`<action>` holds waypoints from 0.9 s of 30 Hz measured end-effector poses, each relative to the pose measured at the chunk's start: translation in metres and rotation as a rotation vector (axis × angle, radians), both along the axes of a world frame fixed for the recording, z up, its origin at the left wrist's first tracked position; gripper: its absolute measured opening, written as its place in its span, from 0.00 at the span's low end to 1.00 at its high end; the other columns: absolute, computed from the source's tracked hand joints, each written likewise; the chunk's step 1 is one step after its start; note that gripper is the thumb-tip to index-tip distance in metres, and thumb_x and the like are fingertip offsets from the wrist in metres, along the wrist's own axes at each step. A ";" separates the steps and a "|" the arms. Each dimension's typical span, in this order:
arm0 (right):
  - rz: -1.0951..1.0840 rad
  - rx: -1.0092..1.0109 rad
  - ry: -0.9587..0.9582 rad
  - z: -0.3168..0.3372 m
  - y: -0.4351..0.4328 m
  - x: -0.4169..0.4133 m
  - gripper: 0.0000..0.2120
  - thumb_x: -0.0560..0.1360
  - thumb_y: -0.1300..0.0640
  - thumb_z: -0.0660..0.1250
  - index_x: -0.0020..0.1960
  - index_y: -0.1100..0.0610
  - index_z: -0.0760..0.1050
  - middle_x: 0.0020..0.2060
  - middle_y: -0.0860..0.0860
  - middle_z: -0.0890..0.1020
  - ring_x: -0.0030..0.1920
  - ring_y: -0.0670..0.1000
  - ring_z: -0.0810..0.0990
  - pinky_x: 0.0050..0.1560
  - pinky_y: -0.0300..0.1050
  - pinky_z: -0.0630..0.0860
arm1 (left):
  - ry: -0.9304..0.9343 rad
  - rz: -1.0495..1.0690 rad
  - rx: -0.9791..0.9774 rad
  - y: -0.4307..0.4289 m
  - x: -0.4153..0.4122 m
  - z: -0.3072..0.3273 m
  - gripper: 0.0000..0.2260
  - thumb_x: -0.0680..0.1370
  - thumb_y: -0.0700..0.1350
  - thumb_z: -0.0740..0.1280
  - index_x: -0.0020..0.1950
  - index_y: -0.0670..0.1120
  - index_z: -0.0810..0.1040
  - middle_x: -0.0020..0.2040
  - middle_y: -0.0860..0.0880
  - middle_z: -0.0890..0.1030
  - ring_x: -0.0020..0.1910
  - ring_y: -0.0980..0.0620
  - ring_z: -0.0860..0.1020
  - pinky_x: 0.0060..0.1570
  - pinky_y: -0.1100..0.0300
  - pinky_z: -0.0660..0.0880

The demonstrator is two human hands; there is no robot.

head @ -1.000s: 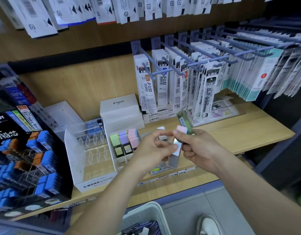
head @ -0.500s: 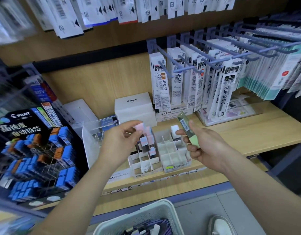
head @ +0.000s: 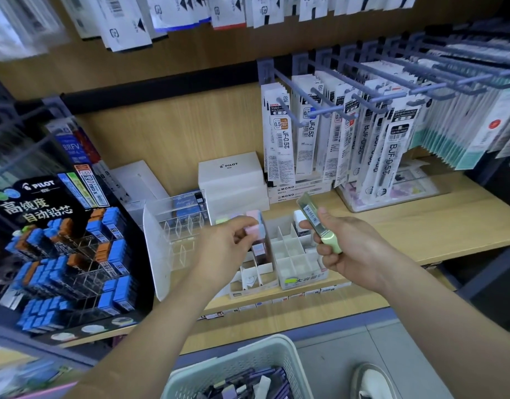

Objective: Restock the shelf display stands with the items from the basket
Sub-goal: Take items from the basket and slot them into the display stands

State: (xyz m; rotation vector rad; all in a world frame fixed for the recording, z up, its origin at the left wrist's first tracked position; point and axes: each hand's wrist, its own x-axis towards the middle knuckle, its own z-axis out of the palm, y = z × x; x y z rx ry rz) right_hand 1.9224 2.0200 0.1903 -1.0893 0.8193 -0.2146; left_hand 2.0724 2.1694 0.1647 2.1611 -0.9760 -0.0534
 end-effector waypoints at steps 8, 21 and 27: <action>0.007 0.019 -0.011 -0.001 0.000 -0.001 0.07 0.80 0.61 0.63 0.54 0.62 0.76 0.34 0.55 0.75 0.27 0.48 0.70 0.22 0.36 0.62 | -0.424 -0.144 0.093 -0.004 -0.002 -0.011 0.10 0.77 0.49 0.65 0.54 0.51 0.83 0.34 0.47 0.83 0.32 0.46 0.80 0.31 0.57 0.77; -0.093 -0.106 -0.029 0.000 -0.003 -0.003 0.06 0.72 0.69 0.72 0.46 0.62 0.79 0.30 0.51 0.78 0.28 0.45 0.72 0.31 0.37 0.65 | -0.325 -0.086 0.125 -0.004 0.006 -0.012 0.10 0.78 0.48 0.66 0.59 0.51 0.78 0.44 0.49 0.84 0.42 0.45 0.80 0.41 0.53 0.78; -0.017 -0.102 -0.099 0.000 0.000 -0.004 0.02 0.76 0.62 0.69 0.45 0.59 0.80 0.36 0.53 0.82 0.35 0.48 0.77 0.38 0.39 0.73 | -0.257 -0.046 0.098 -0.006 0.001 -0.002 0.08 0.77 0.48 0.66 0.56 0.52 0.78 0.40 0.55 0.76 0.38 0.53 0.74 0.41 0.57 0.75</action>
